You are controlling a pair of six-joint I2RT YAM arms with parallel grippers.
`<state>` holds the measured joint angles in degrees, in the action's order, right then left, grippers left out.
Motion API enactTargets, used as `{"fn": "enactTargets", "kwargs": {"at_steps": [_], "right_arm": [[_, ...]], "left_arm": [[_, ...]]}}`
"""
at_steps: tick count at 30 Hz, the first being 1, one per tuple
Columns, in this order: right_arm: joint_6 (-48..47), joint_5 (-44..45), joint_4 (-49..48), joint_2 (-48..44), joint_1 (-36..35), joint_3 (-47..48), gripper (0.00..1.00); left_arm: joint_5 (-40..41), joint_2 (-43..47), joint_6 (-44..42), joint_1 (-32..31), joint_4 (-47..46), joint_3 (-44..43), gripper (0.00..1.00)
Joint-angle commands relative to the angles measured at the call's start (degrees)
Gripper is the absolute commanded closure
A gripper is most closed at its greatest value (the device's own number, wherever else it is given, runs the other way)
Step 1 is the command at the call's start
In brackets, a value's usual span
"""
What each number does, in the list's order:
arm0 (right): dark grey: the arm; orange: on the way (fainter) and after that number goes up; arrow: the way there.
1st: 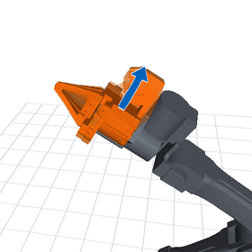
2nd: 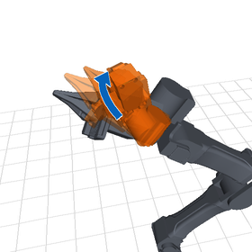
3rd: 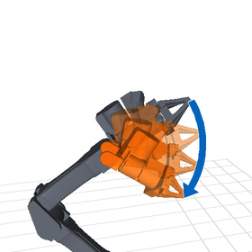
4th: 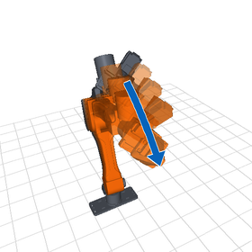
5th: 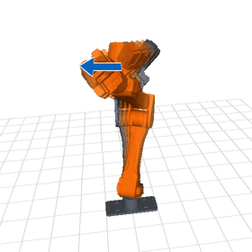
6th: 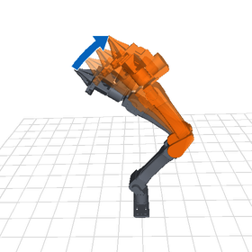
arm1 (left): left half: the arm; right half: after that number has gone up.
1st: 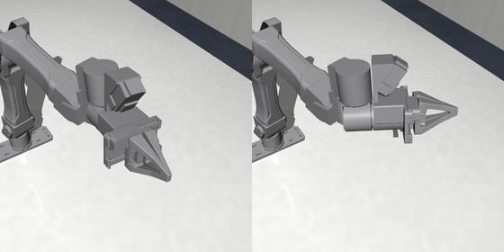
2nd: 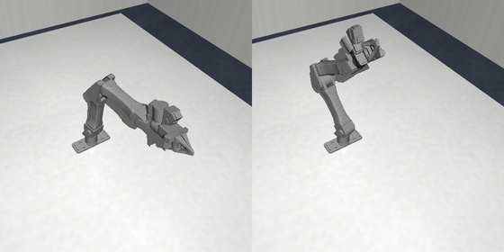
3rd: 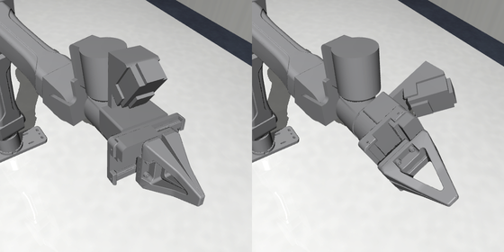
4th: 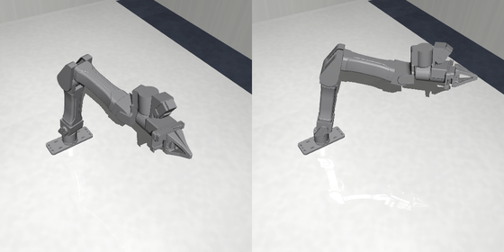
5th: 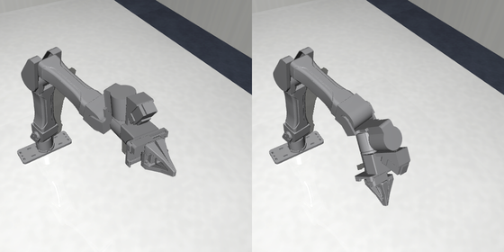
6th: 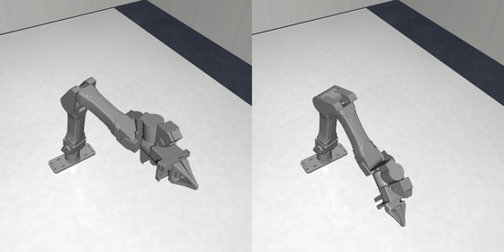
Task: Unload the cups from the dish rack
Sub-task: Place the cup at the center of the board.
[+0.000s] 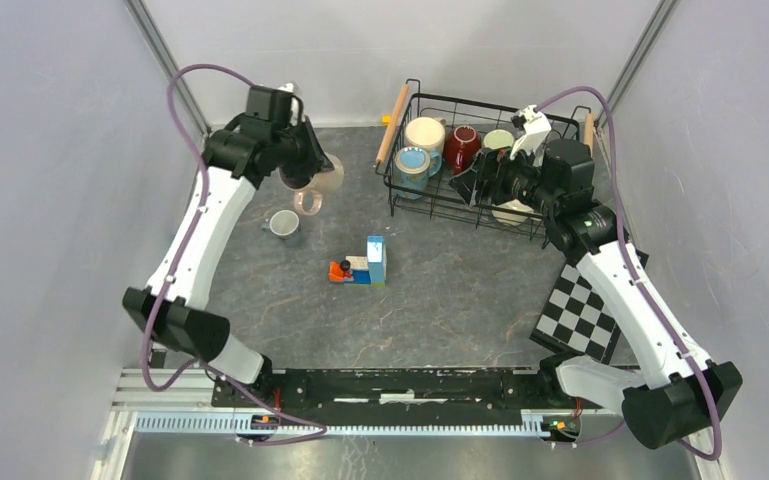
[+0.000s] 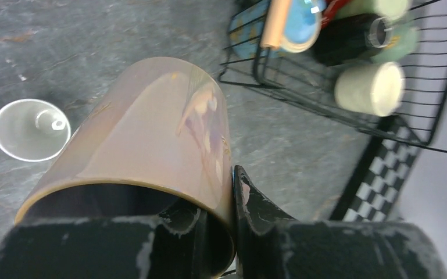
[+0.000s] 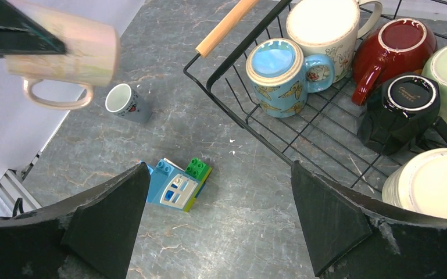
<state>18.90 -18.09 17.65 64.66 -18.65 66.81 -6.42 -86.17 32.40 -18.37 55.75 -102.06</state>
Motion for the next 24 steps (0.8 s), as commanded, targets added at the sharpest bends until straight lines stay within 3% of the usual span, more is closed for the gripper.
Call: {"fn": "enactTargets", "kwargs": {"at_steps": [1, 13, 24], "right_arm": [[-1.6, 1.0, -0.4, 0.1, -0.4, 2.9, 0.02], [-2.2, 0.9, 1.0, -0.6, -0.7, 3.5, 0.02], [-3.3, 0.3, 3.4, -1.2, -0.9, 3.8, 0.02]], "left_arm": [[8.9, -4.3, -6.3, -3.0, 0.4, -5.7, 0.98], [18.1, -18.0, -6.5, -6.3, 1.4, -7.8, 0.98], [20.0, -23.6, -6.0, -6.8, -1.1, -1.5, 0.98]]}}
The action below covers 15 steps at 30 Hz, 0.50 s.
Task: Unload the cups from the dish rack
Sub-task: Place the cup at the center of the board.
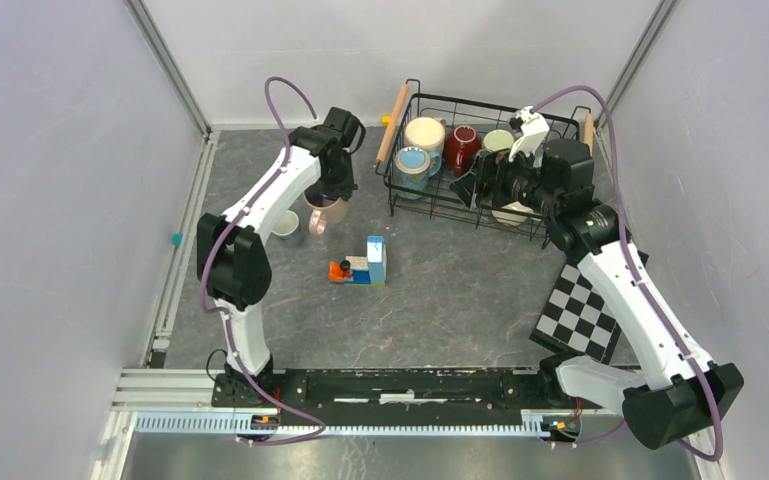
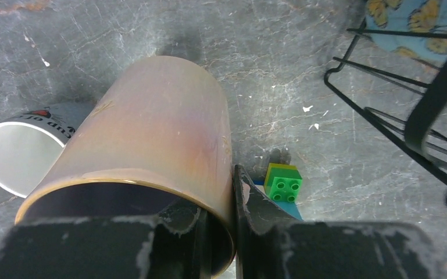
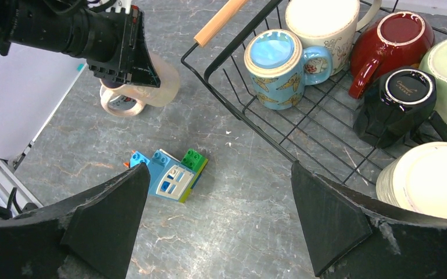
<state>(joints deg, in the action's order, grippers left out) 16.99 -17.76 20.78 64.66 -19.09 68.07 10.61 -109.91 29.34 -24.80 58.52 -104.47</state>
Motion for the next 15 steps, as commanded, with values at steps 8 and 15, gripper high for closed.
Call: {"fn": "enactTargets", "kwargs": {"at_steps": [8, 15], "right_arm": [[-1.9, -0.4, 0.7, -1.1, -0.8, 1.5, 0.02], [-2.8, -0.7, 1.2, -0.7, -1.2, 1.1, 0.02]], "left_arm": [[2.4, -3.1, -2.4, -0.3, -6.6, 4.9, 0.98], [2.9, -5.6, -1.8, -0.4, -7.0, 5.3, 0.98]]}}
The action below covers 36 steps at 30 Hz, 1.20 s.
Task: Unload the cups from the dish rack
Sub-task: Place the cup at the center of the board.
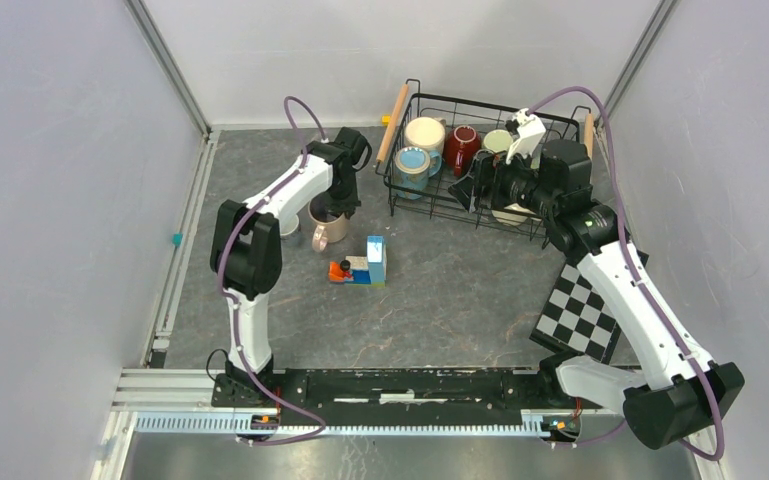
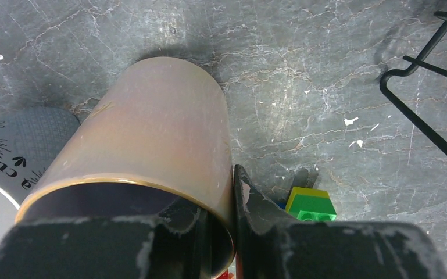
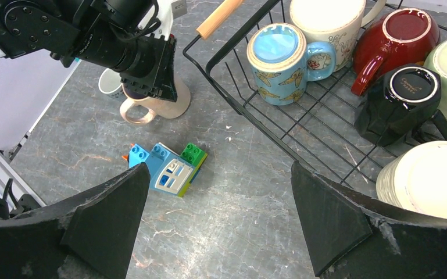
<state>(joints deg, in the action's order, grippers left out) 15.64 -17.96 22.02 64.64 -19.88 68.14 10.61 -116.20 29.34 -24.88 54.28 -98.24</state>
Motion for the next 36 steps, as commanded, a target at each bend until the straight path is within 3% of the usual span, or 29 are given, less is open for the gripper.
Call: {"fn": "enactTargets", "kwargs": {"at_steps": [1, 17, 27, 30, 36], "right_arm": [[-1.5, -0.5, -0.1, -0.6, -0.4, 1.0, 0.02], [-0.9, -1.3, -2.3, 2.2, -0.5, 0.2, 0.02], [-0.1, -1.4, -4.2, 3.4, -0.7, -0.7, 0.02], [-0.1, -1.5, -4.2, 3.8, -0.6, -0.4, 0.02], [-0.2, -1.5, -4.3, 4.3, -0.7, 0.0, 0.02]], "left_arm": [[3.0, 0.7, -1.8, -0.2, -2.8, -0.9, 0.98], [2.0, 3.8, -3.6, 2.8, -2.8, 3.0, 0.98], [-0.5, 2.7, -6.2, 4.2, 0.1, 0.5, 0.97], [-1.0, 2.5, -6.2, 4.2, 0.0, 0.5, 0.89], [-1.6, 2.9, -6.8, 4.1, 0.1, -0.1, 0.52]]}}
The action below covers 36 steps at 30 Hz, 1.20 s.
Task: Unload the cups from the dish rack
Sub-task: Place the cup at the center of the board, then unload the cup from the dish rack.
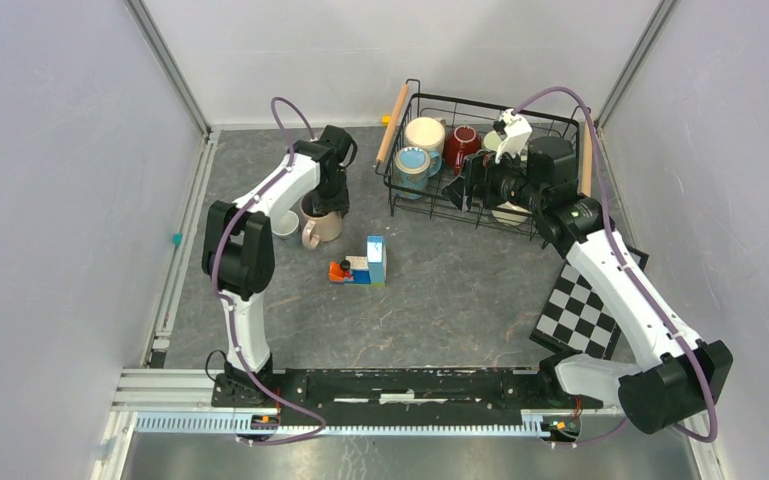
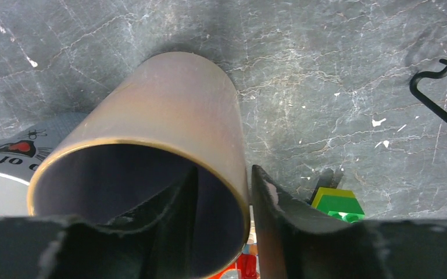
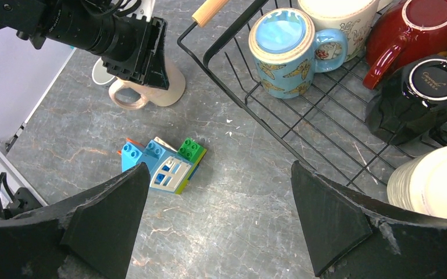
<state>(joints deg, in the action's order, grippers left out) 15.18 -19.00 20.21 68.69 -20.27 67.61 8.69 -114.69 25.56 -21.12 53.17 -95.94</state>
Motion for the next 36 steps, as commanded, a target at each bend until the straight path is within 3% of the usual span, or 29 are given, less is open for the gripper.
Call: {"fn": "enactTargets", "kwargs": {"at_steps": [1, 5, 12, 26, 36], "right_arm": [[0.3, -0.4, -2.4, 0.4, -0.4, 0.7, 0.02], [0.3, -0.2, -2.3, 0.6, -0.5, 1.1, 0.02], [0.0, 0.7, -1.2, 1.3, -0.7, 2.6, 0.02], [-2.9, 10.2, 4.3, 5.5, -0.8, 10.2, 0.02], [-7.8, 18.6, 8.8, 15.5, -0.2, 17.7, 0.02]], "left_arm": [[0.1, 1.6, -3.3, 0.4, 1.2, -2.6, 0.50], [-0.9, 2.6, -3.6, 0.3, 1.2, -3.9, 0.38], [-1.9, 6.2, -3.9, 0.3, 1.2, -6.7, 0.00], [-2.9, 18.5, -3.4, -1.6, -0.2, -6.8, 0.00], [-5.4, 27.7, -3.5, -10.1, -0.2, -3.8, 0.00]]}}
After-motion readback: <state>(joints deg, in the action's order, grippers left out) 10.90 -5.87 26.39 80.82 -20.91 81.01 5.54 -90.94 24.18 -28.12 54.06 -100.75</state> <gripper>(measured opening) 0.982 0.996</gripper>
